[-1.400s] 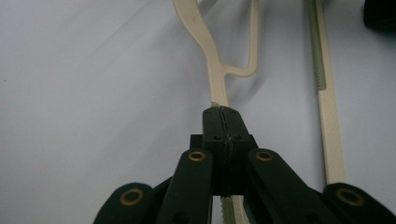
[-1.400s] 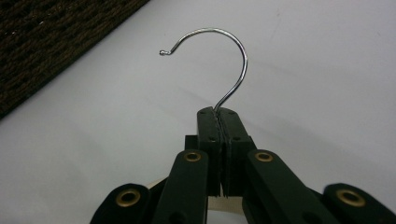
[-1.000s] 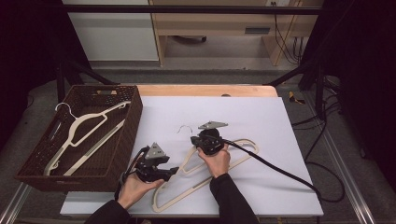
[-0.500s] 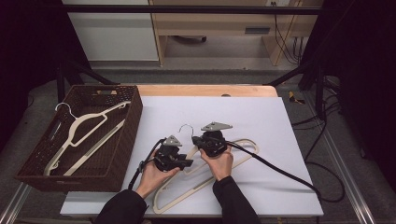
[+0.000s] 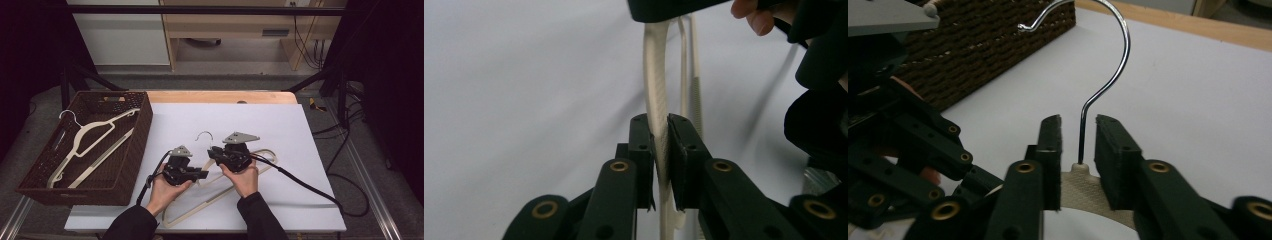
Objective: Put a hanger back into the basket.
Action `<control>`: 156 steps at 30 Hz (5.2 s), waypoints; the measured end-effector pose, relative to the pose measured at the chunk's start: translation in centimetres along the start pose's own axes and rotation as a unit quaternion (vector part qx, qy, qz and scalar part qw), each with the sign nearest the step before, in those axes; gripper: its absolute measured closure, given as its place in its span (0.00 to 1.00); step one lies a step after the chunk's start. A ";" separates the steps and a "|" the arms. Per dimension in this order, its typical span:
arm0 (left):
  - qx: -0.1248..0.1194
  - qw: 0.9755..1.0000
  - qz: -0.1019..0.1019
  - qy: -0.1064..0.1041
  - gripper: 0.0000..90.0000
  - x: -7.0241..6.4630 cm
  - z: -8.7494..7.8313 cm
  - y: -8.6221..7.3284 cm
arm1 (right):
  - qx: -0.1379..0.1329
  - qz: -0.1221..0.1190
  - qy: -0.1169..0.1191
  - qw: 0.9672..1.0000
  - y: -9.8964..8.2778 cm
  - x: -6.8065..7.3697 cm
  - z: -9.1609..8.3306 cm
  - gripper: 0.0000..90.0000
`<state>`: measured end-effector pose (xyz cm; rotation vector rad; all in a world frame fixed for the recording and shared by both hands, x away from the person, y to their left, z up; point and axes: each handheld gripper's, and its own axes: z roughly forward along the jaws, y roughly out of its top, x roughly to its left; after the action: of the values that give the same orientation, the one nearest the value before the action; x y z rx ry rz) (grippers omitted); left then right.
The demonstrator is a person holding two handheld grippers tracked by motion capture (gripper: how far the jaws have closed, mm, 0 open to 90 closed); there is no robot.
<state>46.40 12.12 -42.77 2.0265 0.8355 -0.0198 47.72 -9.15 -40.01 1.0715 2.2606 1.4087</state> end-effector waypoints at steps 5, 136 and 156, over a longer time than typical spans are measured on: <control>-0.019 1.000 0.011 -0.009 0.96 -0.8 -1.0 0.1 | -0.021 -0.023 0.014 0.999 0.2 0.5 -3.2 0.57; -0.063 0.974 0.002 0.219 0.96 16.6 -29.4 -2.6 | -0.092 0.004 -0.083 0.992 -5.7 -6.1 -13.2 0.01; -0.029 0.964 -0.097 0.248 0.90 18.3 -25.7 -5.5 | -0.090 0.001 -0.080 0.993 -5.6 -6.0 -13.1 0.01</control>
<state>49.79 43.59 -37.80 1.9117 1.3278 0.4120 41.85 -23.45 -39.23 1.0855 1.9797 1.4400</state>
